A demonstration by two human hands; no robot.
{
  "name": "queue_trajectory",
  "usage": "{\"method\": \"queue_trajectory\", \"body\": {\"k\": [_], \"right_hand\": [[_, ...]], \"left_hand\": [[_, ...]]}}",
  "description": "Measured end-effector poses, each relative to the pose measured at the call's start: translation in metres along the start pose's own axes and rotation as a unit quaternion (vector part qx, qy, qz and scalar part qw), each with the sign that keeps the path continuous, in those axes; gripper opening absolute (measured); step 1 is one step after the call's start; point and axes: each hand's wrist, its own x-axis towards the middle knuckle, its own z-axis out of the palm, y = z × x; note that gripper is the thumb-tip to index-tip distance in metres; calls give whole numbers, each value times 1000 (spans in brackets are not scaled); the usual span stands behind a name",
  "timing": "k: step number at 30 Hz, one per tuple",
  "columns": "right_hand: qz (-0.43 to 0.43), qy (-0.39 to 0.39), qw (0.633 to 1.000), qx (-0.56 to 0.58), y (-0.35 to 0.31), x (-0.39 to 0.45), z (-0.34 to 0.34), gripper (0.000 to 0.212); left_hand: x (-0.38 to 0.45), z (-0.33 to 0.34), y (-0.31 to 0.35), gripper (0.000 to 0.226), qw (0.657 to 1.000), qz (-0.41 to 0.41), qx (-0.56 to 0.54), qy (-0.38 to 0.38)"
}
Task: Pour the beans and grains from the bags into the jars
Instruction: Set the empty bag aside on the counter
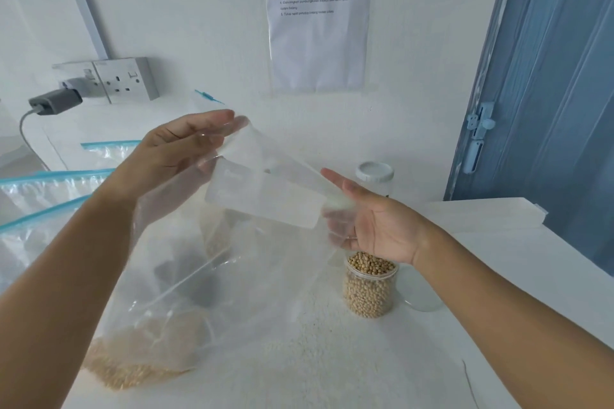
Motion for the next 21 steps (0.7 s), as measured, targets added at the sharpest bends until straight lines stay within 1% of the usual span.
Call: {"method": "queue_trajectory", "body": {"k": [2, 4, 6, 8, 11, 15, 18, 20, 21], "right_hand": [[-23, 4, 1000, 21, 6, 2, 4, 43], [-59, 33, 996, 58, 11, 5, 9, 48], [-73, 56, 993, 80, 12, 7, 13, 49], [-49, 48, 996, 64, 13, 8, 17, 46], [1, 13, 999, 30, 15, 8, 21, 42], [40, 2, 997, 65, 20, 12, 29, 40], [17, 9, 995, 97, 19, 14, 35, 32], [-25, 21, 993, 113, 16, 16, 38, 29], [-52, 29, 991, 118, 14, 17, 40, 31]], "left_hand": [[-3, -7, -2, 51, 1000, -1, 3, 2], [-6, -15, -4, 51, 1000, -6, 10, 7], [-9, -23, -6, 50, 1000, -10, 9, 4], [-11, -30, -8, 49, 1000, -10, -2, 5], [-15, -37, -10, 49, 1000, -17, -15, 12], [-19, -41, -13, 49, 999, -28, -26, 19], [-22, -41, -11, 44, 998, -46, -31, 14], [-25, -37, -7, 37, 998, -53, -33, 6], [-26, -36, -7, 34, 998, -54, -31, 0]]}}
